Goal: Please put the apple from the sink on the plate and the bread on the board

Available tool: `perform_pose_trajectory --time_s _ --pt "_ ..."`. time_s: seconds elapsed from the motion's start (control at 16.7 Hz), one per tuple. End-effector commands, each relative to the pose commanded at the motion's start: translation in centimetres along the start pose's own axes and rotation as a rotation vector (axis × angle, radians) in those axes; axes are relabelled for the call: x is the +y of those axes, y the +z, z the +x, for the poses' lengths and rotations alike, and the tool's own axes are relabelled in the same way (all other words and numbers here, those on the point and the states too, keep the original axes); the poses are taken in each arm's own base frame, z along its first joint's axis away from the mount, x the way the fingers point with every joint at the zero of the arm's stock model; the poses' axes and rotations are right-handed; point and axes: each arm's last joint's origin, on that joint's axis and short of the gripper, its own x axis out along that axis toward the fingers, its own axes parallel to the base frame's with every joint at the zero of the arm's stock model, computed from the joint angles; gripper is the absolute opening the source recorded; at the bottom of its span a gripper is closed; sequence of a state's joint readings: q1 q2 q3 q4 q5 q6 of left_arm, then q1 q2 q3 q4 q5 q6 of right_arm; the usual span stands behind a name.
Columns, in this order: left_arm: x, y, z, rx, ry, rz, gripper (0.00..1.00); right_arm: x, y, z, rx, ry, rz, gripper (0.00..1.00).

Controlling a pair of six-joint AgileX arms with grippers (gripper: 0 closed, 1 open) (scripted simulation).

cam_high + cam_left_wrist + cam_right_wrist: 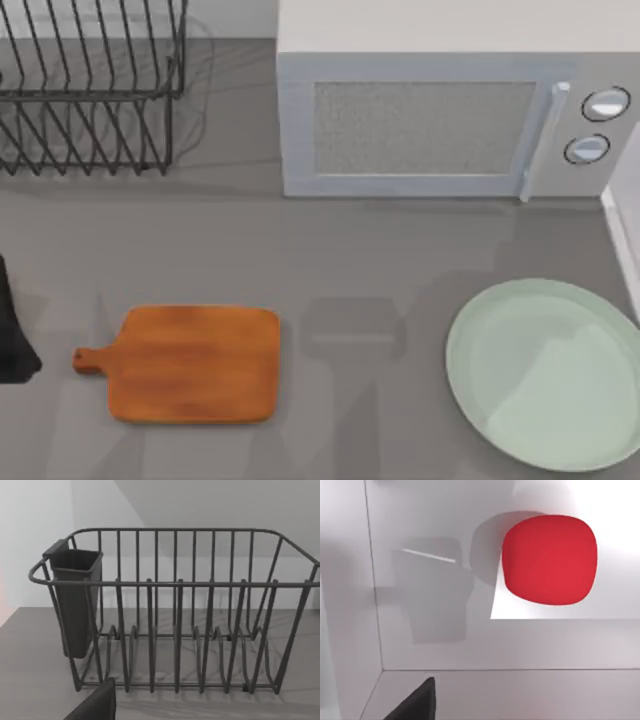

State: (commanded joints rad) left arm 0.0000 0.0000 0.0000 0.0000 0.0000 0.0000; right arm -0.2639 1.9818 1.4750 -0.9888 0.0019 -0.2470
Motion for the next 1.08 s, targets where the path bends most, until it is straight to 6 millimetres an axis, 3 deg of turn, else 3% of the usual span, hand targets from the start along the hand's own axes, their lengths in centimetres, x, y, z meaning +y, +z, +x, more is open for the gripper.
perform_pose_trajectory --time_s 0.18,0.6,0.78,1.08 --pt "0.0 0.0 0.0 0.000 0.000 0.000 1.00 -0.8 1.1 1.7 0.066 0.017 0.000 1.00" --pt "0.0 0.0 0.0 0.000 0.000 0.000 1.00 -0.6 1.2 2.4 0.074 0.019 -0.004 1.00" --pt "0.0 0.0 0.0 0.000 0.000 0.000 1.00 -0.7 1.4 5.8 0.078 0.020 -0.003 1.00" --pt "0.0 0.0 0.0 0.000 0.000 0.000 1.00 -0.7 1.0 13.8 0.056 0.015 -0.001 1.00"
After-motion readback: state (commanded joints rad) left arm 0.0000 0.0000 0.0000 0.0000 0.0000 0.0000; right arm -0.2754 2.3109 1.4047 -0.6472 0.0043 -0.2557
